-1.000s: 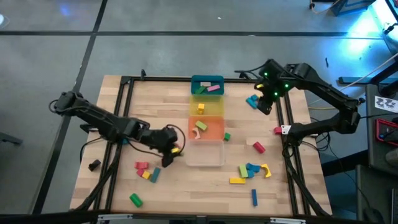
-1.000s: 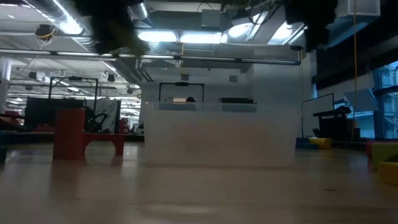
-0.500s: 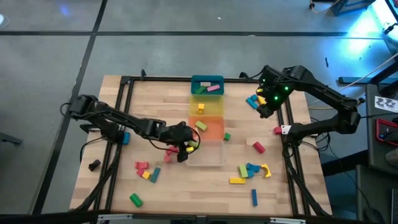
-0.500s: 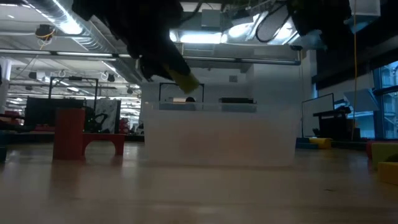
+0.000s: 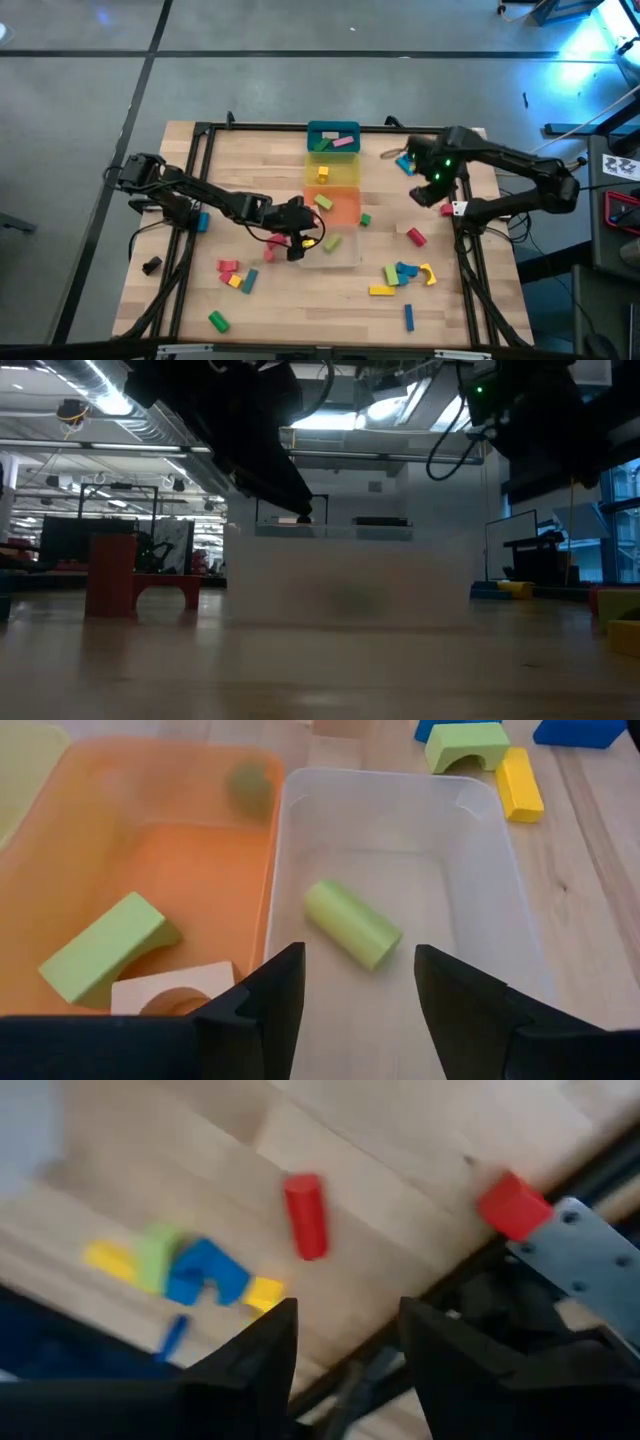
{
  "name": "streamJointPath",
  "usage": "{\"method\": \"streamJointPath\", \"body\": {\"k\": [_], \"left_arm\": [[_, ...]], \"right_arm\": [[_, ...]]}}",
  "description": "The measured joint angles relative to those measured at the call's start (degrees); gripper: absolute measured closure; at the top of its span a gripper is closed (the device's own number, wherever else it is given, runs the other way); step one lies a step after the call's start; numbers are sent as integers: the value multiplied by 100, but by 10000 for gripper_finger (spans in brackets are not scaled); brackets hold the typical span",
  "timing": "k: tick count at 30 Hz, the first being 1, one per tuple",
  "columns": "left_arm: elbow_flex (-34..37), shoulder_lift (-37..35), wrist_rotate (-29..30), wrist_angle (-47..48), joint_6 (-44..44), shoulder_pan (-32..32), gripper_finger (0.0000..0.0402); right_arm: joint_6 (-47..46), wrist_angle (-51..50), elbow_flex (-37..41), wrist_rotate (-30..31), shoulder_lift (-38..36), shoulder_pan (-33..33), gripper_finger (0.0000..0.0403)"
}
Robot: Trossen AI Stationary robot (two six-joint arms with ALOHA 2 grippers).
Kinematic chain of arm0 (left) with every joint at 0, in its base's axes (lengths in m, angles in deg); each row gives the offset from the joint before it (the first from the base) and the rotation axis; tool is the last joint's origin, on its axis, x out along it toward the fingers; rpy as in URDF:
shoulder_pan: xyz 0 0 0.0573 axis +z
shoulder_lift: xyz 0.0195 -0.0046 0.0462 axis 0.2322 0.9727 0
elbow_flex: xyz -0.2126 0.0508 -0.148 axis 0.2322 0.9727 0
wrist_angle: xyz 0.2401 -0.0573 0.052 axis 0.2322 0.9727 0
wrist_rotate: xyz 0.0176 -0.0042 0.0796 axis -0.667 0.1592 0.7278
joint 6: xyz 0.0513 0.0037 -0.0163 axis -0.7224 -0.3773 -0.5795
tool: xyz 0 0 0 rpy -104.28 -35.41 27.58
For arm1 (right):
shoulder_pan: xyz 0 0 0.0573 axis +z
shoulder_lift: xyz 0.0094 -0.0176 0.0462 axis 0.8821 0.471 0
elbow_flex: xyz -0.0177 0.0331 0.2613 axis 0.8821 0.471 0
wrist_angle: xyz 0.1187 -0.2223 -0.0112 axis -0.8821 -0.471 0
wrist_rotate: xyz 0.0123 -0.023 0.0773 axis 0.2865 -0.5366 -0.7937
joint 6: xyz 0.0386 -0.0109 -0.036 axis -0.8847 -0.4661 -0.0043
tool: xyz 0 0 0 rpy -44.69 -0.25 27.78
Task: Sort blocks by size
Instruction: Put the red cylindrical block into the transparent bin
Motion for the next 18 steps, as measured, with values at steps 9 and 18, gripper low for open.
{"method": "streamJointPath", "body": {"k": [9,18], "left_arm": [[0,0,4,-18,-239,26,229],[0,0,4,-16,-223,26,229]], "right_arm": [[-1045,1338,965,850,-7,1560,228],[-1668,2735,1893,1455,0,2468,228]]}}
